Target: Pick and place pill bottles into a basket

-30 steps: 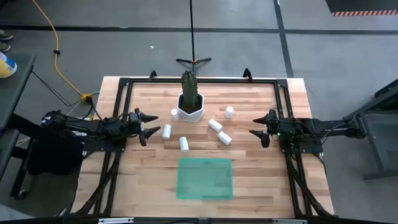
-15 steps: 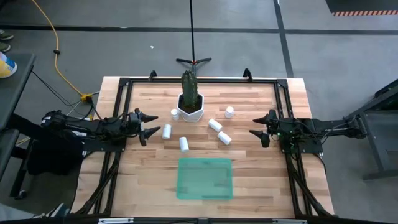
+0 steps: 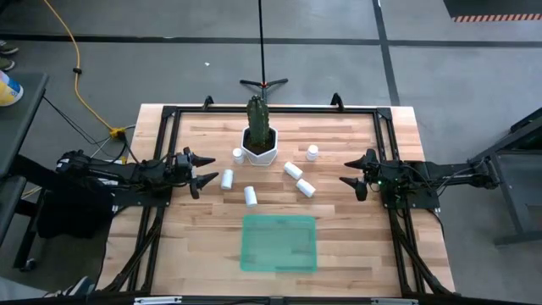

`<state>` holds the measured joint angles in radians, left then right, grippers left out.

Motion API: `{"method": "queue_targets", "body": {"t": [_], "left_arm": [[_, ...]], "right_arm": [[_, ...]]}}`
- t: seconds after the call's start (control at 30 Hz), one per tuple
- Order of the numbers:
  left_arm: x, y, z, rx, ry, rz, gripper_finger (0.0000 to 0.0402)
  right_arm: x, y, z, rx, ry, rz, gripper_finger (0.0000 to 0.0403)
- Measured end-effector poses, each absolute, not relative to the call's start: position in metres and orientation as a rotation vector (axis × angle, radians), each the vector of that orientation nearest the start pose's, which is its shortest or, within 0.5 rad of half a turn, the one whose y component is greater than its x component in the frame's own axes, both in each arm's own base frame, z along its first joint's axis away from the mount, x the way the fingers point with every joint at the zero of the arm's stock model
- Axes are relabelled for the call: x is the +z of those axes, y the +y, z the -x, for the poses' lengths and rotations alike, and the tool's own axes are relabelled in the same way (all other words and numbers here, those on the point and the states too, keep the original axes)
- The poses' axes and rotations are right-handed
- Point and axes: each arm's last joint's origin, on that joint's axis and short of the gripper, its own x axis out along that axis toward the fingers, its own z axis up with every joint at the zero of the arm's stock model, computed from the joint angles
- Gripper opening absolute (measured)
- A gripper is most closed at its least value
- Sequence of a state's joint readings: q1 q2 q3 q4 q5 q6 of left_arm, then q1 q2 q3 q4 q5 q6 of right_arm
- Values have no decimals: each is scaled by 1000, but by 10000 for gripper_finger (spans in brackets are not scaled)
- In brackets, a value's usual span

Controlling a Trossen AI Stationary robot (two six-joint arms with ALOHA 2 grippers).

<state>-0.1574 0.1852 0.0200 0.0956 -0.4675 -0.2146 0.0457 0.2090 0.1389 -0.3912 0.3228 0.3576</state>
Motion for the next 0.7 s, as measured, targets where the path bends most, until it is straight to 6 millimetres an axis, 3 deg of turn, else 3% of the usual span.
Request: {"method": "queue_targets", "body": {"t": [0.37, 0.7], "left_arm": [[165, -4, -106, 313, 28, 197, 305], [165, -7, -107, 206, 14, 437, 305]], "right_arm": [[159, -5, -96, -349, 400, -264, 293], [159, -5, -96, -349, 401, -264, 293]]}}
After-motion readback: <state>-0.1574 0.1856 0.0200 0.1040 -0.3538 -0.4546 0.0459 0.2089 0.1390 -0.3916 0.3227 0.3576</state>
